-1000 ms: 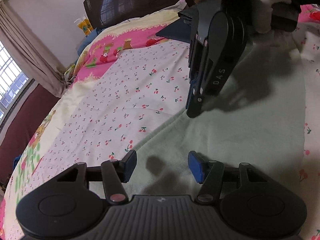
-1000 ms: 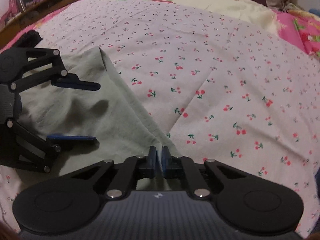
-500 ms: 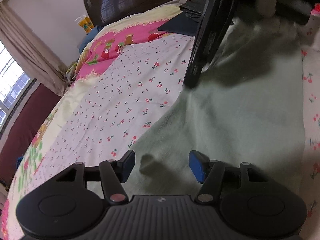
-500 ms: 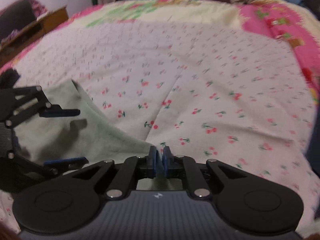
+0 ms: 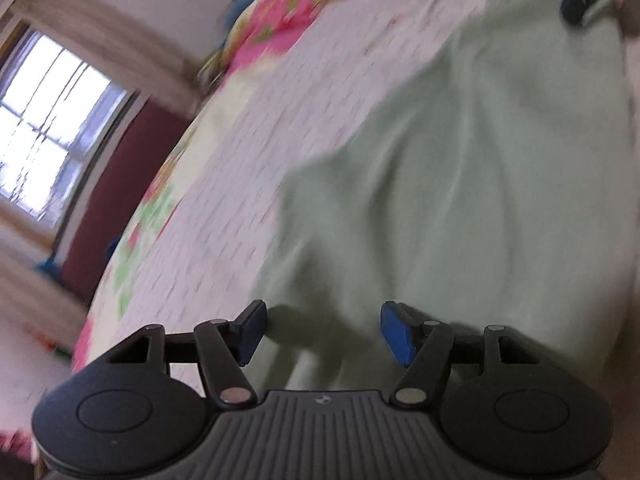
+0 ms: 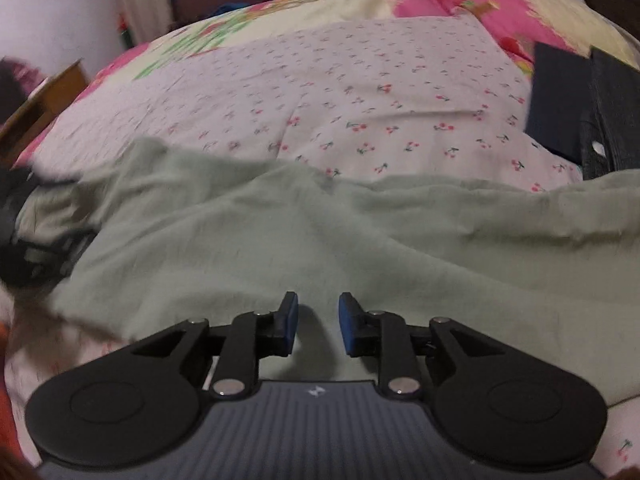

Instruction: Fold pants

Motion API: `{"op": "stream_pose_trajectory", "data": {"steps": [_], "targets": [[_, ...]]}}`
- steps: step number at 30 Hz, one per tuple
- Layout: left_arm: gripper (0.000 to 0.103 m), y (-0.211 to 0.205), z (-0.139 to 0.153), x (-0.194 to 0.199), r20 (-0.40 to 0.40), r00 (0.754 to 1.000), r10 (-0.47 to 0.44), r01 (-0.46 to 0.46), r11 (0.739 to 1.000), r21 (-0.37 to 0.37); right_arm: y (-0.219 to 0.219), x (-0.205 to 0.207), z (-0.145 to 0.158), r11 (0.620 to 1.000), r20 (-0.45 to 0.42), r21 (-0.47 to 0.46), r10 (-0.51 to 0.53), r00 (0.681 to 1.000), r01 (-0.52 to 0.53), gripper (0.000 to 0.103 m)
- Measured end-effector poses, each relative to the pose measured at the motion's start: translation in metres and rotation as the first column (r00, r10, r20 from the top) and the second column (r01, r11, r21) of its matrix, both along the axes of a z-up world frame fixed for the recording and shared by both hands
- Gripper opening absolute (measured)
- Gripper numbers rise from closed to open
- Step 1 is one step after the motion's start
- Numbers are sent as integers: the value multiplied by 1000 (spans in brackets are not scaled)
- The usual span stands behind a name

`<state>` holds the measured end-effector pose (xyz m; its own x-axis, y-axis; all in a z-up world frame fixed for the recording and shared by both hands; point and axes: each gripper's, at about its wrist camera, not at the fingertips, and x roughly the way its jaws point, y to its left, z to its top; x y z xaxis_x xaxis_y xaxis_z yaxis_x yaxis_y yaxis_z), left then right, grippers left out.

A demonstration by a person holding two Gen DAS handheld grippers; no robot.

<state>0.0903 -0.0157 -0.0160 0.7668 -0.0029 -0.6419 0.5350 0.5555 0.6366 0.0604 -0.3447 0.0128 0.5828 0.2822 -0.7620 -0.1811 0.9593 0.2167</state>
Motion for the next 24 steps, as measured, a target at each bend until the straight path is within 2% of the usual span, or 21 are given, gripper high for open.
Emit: {"op": "stream_pose_trajectory", "data": {"steps": [3, 5, 9, 12, 14, 18, 21, 24], "targets": [[77, 26, 12, -10, 2, 998, 68, -68, 996, -53, 33, 2, 18, 992, 68, -4, 125, 990, -125, 29], [78, 38, 17, -16, 19, 996, 86, -84, 994, -69, 61, 10, 23, 977, 77, -48, 212, 974, -209, 35], [79, 53, 19, -17, 33, 993, 116, -112, 988, -105, 110, 40, 19, 947, 77, -86, 317, 945, -311, 36], [79, 62, 25, -11, 41, 990, 133, -125, 980, -152, 145, 66, 20, 910, 90, -112, 410, 908, -400, 37], [80, 69, 23, -4, 46, 989, 144, -135, 977, -163, 165, 82, 16, 882, 95, -145, 464, 881, -448, 43], [80, 83, 15, 17, 28, 983, 180, -173, 969, -175, 187, 117, 7, 862, 71, -141, 499, 864, -486, 47], [80, 98, 22, 18, -19, 986, 165, -165, 957, -239, 194, 136, 3, 871, 61, -70, 491, 869, -487, 47], [82, 113, 27, 15, -19, 987, 160, -160, 957, -241, 206, 148, -2, 859, 36, -47, 512, 858, -510, 45]]}}
